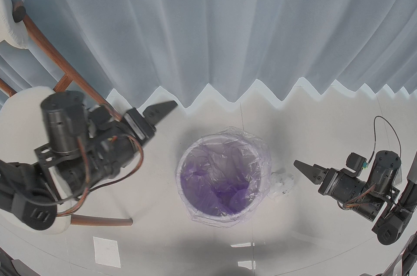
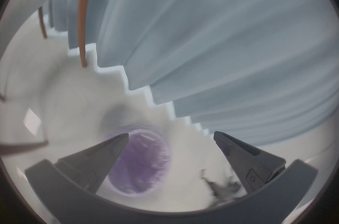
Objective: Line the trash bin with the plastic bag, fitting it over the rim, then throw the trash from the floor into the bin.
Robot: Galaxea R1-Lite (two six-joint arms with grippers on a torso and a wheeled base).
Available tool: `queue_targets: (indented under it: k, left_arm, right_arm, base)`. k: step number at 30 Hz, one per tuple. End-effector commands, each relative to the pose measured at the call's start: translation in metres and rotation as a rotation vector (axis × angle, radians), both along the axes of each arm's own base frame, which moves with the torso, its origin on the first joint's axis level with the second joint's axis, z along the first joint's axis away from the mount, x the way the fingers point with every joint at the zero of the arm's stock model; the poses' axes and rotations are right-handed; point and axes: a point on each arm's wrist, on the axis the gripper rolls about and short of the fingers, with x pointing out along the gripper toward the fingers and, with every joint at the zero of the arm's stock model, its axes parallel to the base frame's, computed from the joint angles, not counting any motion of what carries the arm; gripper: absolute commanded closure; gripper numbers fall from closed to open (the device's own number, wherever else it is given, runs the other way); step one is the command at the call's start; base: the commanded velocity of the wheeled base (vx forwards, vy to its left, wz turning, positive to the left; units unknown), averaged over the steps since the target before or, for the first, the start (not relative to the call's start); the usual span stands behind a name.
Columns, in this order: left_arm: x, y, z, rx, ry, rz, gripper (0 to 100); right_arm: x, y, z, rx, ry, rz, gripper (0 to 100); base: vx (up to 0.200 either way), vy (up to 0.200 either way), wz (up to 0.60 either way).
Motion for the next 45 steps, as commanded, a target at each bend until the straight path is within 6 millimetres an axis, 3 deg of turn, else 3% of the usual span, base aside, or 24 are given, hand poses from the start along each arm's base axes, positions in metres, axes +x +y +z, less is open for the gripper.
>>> queue_targets:
  k: [1, 3, 4, 6, 12, 14, 15, 18, 24, 30, 36, 41, 45]
  left_arm:
    - [-0.073, 0.044, 0.021, -0.453, 0.036, -0.105, 0]
    - [-0.074, 0.045, 0.016, -0.440, 0.060, -0.129, 0]
    - [-0.078, 0.047, 0.011, -0.427, 0.077, -0.180, 0]
    - [-0.084, 0.051, 0.005, -0.391, 0.076, -0.221, 0]
    - [-0.097, 0.056, -0.014, -0.139, -0.031, -0.334, 0]
    - [-0.097, 0.056, -0.014, -0.139, -0.031, -0.354, 0]
    - [-0.096, 0.060, -0.016, -0.154, -0.010, -0.363, 0]
    - [-0.097, 0.060, -0.014, -0.227, 0.026, -0.382, 0]
    - [-0.099, 0.063, -0.012, -0.290, -0.020, -0.390, 0]
    - [-0.106, 0.066, -0.024, -0.266, 0.015, -0.409, 0]
    - [-0.108, 0.072, -0.021, -0.269, -0.015, -0.383, 0]
    - [-0.110, 0.076, -0.023, -0.198, -0.070, -0.368, 0]
    - [-0.111, 0.078, -0.028, -0.165, -0.073, -0.366, 0]
  right_arm:
    - [0.054, -0.013, -0.044, -0.078, 0.091, -0.113, 0]
    - [0.062, -0.016, -0.053, -0.121, 0.097, -0.124, 0]
    - [0.079, -0.023, -0.062, -0.214, 0.052, -0.139, 0]
    - [0.093, -0.027, -0.068, -0.275, 0.037, -0.142, 0]
    - [0.121, -0.028, -0.061, -0.315, 0.131, -0.143, 0]
    - [0.128, -0.030, -0.060, -0.320, 0.148, -0.153, 0]
    - [0.143, -0.031, -0.063, -0.337, 0.186, -0.177, 0]
    - [0.161, -0.034, -0.082, -0.377, 0.232, -0.214, 0]
    - [0.176, -0.031, -0.094, -0.421, 0.231, -0.194, 0]
    - [0.196, -0.028, -0.086, -0.435, 0.216, -0.171, 0]
    - [0.224, -0.021, -0.087, -0.445, 0.239, -0.134, 0]
    - [0.250, -0.014, -0.094, -0.459, 0.244, -0.119, 0]
    - [0.258, -0.010, -0.106, -0.482, 0.250, -0.102, 0]
  base:
    - [0.000, 0.000, 0.00]
    - [0.000, 0.000, 0.00]
    - [0.000, 0.000, 0.00]
    - [0.000, 0.000, 0.00]
    - [0.000, 0.000, 0.00]
    - [0.000, 0.000, 0.00]
    - [0.000, 0.000, 0.00]
    - [-0.200, 0.000, 0.00]
    - [-0.200, 0.000, 0.00]
    - [-0.200, 0.000, 0.00]
    - [-0.200, -0.100, 0.00]
    - [0.000, 0.000, 0.00]
    - [0.000, 0.000, 0.00]
